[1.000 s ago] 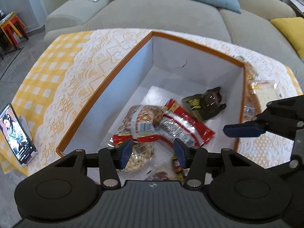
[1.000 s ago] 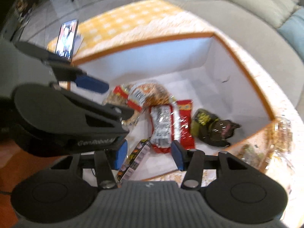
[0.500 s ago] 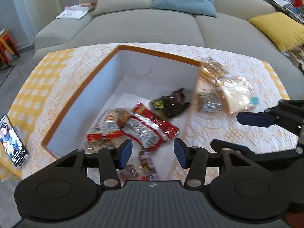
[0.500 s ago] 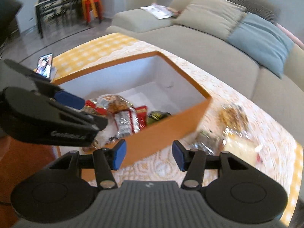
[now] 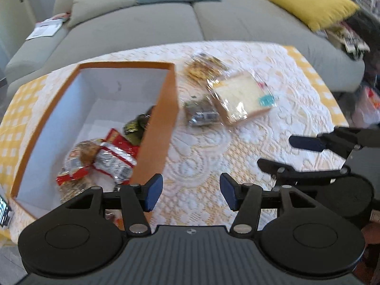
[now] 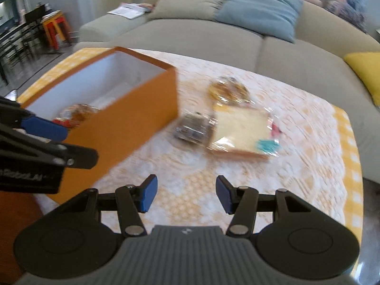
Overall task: Organize snacks
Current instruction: 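Move both grippers out of the box toward the bread and remaining snacks, then grasp the bagged bread slice with the right gripper while the left grasps a clear dark-snack bag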
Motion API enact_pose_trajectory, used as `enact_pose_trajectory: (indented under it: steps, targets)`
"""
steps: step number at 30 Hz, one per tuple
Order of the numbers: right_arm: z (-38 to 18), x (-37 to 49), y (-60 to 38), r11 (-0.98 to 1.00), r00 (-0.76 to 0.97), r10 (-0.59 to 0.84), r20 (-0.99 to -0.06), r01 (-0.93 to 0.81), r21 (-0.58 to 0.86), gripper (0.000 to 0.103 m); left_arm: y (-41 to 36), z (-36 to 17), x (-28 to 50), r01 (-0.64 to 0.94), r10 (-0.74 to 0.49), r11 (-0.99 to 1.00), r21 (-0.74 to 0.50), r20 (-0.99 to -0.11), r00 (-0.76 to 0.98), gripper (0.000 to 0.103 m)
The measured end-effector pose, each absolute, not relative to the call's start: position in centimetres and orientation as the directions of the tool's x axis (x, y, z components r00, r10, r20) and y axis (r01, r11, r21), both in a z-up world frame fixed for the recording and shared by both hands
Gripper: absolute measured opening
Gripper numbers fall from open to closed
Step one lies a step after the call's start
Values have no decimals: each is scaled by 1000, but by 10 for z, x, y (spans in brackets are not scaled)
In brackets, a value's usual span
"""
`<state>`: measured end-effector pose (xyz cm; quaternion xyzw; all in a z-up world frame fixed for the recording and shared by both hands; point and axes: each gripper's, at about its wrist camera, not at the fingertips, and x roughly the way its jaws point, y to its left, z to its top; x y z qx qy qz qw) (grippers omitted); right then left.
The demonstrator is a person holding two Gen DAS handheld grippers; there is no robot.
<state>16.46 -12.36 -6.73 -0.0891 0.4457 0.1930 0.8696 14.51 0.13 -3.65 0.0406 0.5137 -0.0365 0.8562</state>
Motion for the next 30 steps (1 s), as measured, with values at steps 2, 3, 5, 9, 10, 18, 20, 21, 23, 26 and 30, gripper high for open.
enact_pose_trajectory:
  steps: [2, 3, 5, 9, 10, 18, 20, 21, 23, 26, 30]
  targets:
    - [-73, 168, -134, 918, 526, 249, -813, -395, 26, 54, -9, -43, 149, 122, -18, 992, 41, -895, 447, 65]
    - [-75, 169, -139, 922, 523, 246, -816, -386, 31, 54, -13, -47, 152, 130, -22, 991, 39, -900, 436, 65]
    - [-81, 173, -149, 929, 518, 239, -821, -369, 38, 54, -19, -52, 157, 146, -30, 989, 34, -908, 417, 65]
    - [-91, 182, -165, 940, 509, 228, -830, -338, 51, 54, -28, -58, 167, 174, -27, 984, 47, -916, 401, 65]
    - [-94, 186, -168, 942, 508, 229, -831, -331, 57, 55, -30, -59, 170, 182, -28, 982, 49, -916, 400, 65]
    - [-108, 213, -186, 951, 525, 248, -814, -291, 102, 59, -37, -64, 202, 211, -42, 976, 55, -902, 430, 65]
    - [-111, 221, -189, 952, 535, 254, -806, -284, 111, 63, -38, -64, 210, 217, -46, 974, 58, -894, 446, 65]
    - [-113, 226, -191, 952, 539, 259, -802, -280, 119, 67, -39, -65, 214, 219, -42, 974, 65, -890, 454, 65]
    - [-115, 236, -196, 954, 550, 268, -791, -268, 137, 72, -41, -67, 223, 218, -45, 974, 64, -888, 458, 65]
    - [-119, 251, -203, 958, 570, 276, -774, -231, 172, 72, -43, -70, 237, 210, -74, 977, 29, -883, 464, 64]
    - [-125, 275, -211, 951, 582, 307, -753, -211, 225, 72, -50, -82, 255, 187, -60, 982, 35, -877, 477, 53]
